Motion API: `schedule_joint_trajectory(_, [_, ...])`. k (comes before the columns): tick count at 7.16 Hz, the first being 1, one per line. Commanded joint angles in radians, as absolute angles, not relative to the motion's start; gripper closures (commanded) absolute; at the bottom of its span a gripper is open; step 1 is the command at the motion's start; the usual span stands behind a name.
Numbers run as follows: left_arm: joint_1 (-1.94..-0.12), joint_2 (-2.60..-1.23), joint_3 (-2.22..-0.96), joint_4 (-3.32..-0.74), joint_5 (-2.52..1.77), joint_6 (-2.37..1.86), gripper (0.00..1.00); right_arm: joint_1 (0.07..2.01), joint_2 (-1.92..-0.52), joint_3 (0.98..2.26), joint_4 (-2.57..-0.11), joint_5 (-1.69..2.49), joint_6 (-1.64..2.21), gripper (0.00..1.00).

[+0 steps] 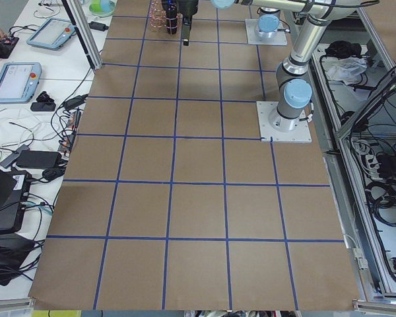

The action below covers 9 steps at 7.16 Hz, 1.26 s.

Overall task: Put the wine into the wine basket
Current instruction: 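Open the right gripper and raise it away from the rack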

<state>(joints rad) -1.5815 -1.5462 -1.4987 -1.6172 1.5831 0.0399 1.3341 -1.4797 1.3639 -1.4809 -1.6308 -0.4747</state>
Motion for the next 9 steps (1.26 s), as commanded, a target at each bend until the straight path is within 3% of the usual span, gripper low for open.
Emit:
schedule_joint_trajectory(1, [-1.582, -1.546, -1.499, -1.618, 1.583, 0.04, 0.0, 1.449, -1.534, 1.407, -1.486, -1.589, -0.135, 0.0])
schedule_joint_trajectory(9, [-1.582, -1.546, -1.499, -1.617, 1.583, 0.04, 0.0, 1.582, -1.517, 1.439, -1.522, -1.589, -0.055, 0.0])
